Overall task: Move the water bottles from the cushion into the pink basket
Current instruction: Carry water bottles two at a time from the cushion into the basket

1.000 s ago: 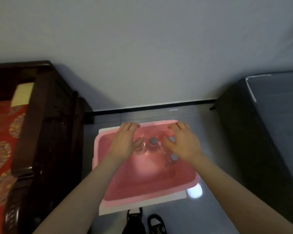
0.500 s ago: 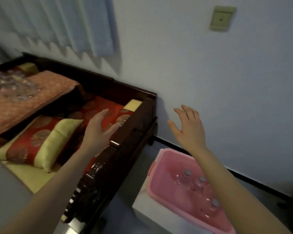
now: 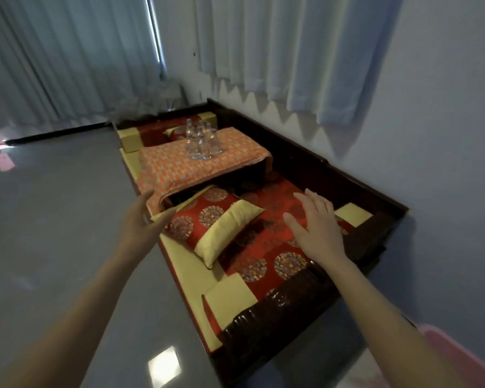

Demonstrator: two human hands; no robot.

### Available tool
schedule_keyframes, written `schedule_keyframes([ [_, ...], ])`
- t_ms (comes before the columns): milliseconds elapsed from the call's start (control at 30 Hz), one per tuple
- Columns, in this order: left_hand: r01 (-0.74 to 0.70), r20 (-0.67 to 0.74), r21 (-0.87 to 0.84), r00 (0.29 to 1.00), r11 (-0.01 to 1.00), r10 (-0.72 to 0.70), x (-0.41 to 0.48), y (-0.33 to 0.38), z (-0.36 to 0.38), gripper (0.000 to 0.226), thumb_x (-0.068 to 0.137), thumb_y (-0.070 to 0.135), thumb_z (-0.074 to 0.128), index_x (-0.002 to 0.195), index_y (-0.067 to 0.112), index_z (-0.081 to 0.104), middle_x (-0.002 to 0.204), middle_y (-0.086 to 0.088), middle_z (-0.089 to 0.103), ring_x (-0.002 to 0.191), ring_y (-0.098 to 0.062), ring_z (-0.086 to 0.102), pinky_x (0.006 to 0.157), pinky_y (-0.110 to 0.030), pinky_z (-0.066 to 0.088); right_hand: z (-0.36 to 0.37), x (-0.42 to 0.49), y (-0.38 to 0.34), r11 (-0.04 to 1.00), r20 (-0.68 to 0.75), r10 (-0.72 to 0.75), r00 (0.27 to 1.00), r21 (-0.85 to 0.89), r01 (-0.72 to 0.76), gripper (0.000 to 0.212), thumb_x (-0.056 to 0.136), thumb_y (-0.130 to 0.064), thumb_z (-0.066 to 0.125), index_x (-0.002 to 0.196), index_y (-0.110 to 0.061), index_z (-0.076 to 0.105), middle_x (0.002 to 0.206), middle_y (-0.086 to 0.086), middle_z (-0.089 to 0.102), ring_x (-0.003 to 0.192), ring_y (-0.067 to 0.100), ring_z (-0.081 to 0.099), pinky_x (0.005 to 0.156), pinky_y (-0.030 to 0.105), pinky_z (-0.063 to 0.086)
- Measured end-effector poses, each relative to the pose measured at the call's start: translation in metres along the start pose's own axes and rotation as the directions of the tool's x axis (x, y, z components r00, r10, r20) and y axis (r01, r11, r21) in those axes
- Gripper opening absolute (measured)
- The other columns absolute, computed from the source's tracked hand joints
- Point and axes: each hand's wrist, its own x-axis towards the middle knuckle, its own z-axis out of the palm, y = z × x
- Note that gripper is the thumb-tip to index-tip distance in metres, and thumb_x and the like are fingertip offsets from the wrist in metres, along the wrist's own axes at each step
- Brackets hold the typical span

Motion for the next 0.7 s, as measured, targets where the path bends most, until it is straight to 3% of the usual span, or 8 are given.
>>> schedule_keyframes([
  [333, 0.091, -0.035, 0.055, 0.995, 0.994, -0.090, 0.105, -0.131, -0.095, 0.072, 0.080, 0.040, 0.071, 0.140, 0.013, 0.042, 0.144, -0.010, 0.046, 0.132, -0.025, 0.043, 0.106, -0.041, 0.035, 0.131, 0.093, -0.130, 0.999, 0.051, 0.002, 0.999, 0.041, -0.004, 0.057, 0.092, -0.045, 0.053, 0.142, -0.020, 0.042, 0.154, 0.004, 0.034, 0.142, 0.023, 0.023, 0.113, 0.038, 0.024],
  [700, 0.156, -0.076, 0.048, 0.985, 0.987, -0.152, 0.257, -0.230, -0.119, 0.072, 0.082, 0.040, 0.069, 0.142, 0.014, 0.039, 0.147, -0.007, 0.043, 0.135, -0.023, 0.039, 0.108, -0.039, 0.033, 0.266, 0.239, -0.217, 0.995, 0.099, -0.077, 0.992, 0.067, 0.071, 0.062, 0.091, -0.048, 0.054, 0.145, -0.020, 0.038, 0.156, 0.004, 0.030, 0.144, 0.024, 0.019, 0.114, 0.044, 0.025],
])
